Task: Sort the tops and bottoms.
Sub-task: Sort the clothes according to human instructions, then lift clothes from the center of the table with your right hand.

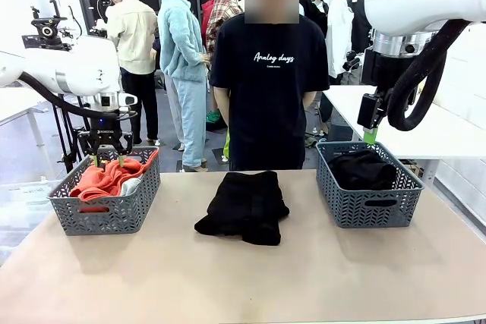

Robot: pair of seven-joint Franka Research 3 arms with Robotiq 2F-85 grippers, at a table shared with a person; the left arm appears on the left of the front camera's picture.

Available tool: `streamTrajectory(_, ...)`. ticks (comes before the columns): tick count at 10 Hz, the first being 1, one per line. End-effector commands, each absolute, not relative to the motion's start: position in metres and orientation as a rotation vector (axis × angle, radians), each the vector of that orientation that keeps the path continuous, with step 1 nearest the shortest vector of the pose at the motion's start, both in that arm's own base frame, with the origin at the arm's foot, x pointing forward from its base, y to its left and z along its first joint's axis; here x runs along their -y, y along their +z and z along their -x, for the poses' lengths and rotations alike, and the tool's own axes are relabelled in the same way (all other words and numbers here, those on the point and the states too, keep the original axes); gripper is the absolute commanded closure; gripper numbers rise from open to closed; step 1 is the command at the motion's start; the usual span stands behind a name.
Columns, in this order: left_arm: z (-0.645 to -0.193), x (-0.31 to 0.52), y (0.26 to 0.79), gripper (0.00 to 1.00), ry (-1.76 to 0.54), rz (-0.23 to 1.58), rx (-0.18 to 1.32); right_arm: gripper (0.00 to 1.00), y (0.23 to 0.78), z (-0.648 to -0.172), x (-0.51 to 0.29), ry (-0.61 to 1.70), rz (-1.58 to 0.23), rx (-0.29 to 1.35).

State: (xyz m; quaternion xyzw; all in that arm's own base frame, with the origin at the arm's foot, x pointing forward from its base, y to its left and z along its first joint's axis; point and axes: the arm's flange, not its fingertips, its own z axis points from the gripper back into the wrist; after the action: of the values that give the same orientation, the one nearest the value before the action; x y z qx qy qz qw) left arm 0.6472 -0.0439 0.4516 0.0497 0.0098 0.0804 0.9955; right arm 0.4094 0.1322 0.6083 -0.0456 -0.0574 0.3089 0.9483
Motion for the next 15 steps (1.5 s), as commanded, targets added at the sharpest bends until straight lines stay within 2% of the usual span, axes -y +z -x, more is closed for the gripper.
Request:
streamTrajectory(1,-0.6409,0.0354,0.4547,0.00,0.138,-0.052,-0.025,0.00,0.6094,-0.4103,-0.1334,0.613,0.114,0.109)
streamTrajectory(4,-0.6395,0.0354,0.4567,0.00,0.108,-0.009,-0.025,0.00,0.6094,-0.4103,-0.1334,0.613,0.114,0.109)
streamTrajectory(15,-0.6454,0.0417,0.4562,0.00,0.136,-0.053,-0.023,0.00,0.6094,-0.4103,-0.1334,0.613,0.114,0.109)
